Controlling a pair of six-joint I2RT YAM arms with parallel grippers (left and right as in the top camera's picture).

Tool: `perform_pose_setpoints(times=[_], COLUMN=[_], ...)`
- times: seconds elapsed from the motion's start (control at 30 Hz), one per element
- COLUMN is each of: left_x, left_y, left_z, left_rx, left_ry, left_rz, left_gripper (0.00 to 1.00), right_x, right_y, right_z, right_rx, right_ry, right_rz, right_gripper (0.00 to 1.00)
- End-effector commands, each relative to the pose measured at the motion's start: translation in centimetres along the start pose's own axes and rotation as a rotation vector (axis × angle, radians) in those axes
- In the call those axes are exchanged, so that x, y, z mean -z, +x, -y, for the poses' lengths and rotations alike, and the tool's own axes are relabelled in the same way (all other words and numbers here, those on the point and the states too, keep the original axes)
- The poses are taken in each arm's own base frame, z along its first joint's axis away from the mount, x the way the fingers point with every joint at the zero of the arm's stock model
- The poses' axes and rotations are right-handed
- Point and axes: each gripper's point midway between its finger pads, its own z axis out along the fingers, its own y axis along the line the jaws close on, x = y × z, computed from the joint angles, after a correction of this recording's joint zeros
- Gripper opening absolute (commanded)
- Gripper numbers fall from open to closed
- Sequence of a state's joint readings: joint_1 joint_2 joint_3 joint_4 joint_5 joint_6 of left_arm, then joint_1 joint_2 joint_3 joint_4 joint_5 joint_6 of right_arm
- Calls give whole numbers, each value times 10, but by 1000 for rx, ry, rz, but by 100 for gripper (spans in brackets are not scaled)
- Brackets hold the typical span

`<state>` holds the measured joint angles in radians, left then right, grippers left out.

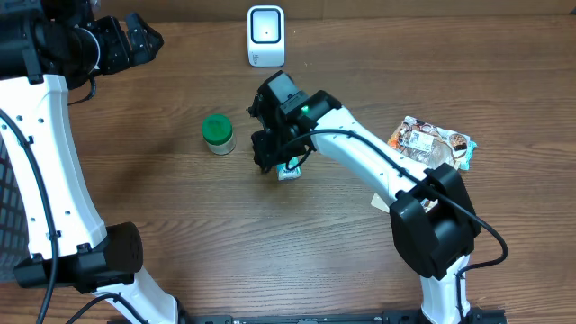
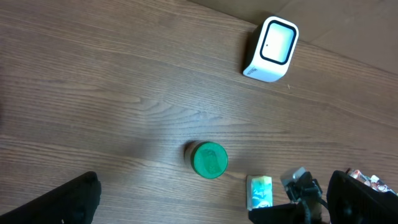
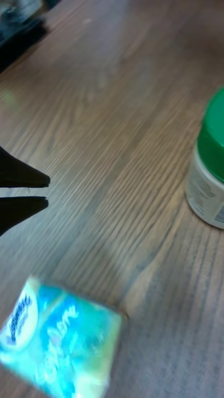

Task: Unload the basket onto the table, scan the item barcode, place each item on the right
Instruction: 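Reach the right gripper toward the teal Kleenex pack beside the jar, then push the teal pack right and grasp it with the right gripper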

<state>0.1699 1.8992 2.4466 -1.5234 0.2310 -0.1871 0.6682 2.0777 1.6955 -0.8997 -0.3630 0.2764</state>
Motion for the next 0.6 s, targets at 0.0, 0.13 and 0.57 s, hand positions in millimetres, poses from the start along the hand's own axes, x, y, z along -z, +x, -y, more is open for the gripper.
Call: perform_pose_setpoints(times=[0.0, 0.13, 0.57], left_x=[1, 1, 1], left_y=[-1, -1, 0], left_z=[0, 0, 2], left_rx=[2, 2, -3], left_ry=[-2, -2, 1], left_rz=[6, 6, 4], left_gripper=[100, 100, 100], right_x=[-21, -37, -9], right_y=[13, 31, 26], right_z=[25, 44, 149], right_rx=[-269, -335, -493], right_ry=[141, 182, 456], right_rz=[8, -7, 89], right_gripper=[4, 4, 4])
